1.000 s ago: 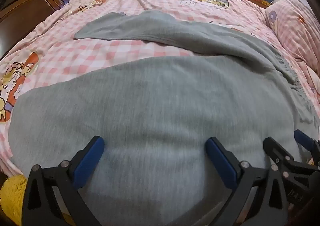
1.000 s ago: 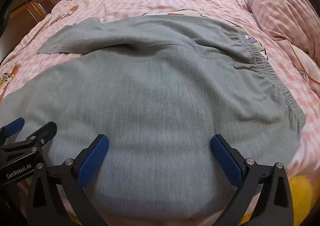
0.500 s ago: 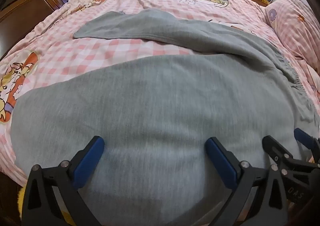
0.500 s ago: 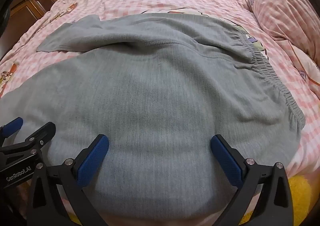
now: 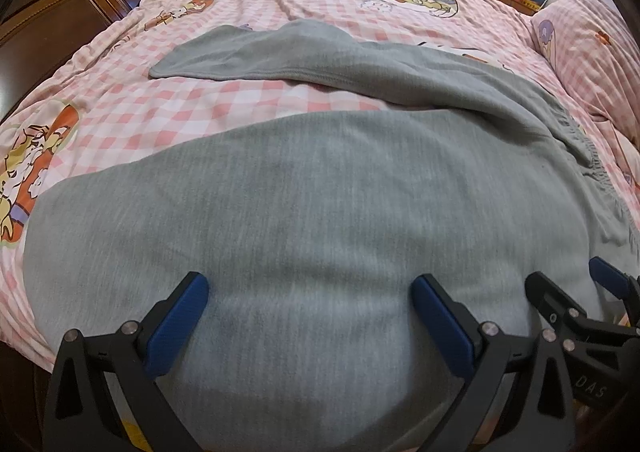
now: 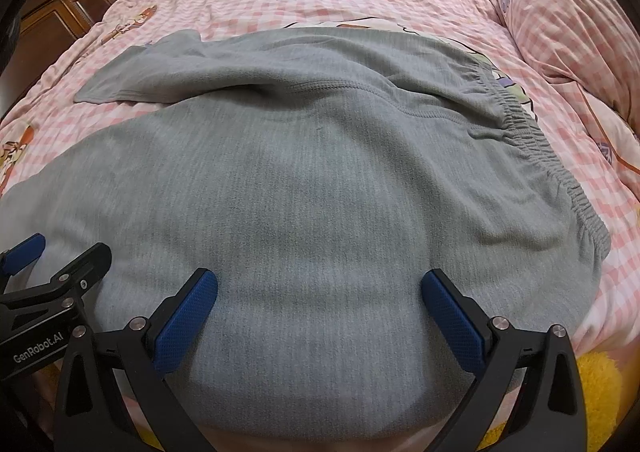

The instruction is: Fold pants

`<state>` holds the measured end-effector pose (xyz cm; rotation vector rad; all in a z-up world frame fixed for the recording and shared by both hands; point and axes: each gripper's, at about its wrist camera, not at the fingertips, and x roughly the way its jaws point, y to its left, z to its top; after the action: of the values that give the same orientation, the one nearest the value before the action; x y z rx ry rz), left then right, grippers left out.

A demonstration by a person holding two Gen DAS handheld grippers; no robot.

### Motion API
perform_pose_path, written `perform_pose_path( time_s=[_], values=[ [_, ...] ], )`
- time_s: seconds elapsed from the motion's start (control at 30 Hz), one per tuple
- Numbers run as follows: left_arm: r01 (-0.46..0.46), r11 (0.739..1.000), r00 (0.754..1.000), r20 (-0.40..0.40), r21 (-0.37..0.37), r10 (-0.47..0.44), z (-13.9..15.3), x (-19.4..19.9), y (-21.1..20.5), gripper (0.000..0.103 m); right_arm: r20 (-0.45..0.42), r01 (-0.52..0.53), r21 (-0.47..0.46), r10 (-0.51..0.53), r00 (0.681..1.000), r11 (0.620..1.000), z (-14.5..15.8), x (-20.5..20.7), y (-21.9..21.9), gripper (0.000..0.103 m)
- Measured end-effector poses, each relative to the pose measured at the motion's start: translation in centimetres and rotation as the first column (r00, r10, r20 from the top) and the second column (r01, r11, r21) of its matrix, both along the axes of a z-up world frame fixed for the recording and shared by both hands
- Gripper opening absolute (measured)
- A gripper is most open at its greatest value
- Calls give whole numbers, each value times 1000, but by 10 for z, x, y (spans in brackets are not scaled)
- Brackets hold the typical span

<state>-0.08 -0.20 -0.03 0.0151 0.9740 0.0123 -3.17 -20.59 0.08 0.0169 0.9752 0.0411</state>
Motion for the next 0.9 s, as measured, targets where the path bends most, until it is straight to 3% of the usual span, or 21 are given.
perform_pose_path(
  time_s=[0.9],
  values=[
    [0,1000,1000,10,3,0,1,-2,-1,103,4,0,-1,0,1000,1000,0,-1,0,103]
  ],
)
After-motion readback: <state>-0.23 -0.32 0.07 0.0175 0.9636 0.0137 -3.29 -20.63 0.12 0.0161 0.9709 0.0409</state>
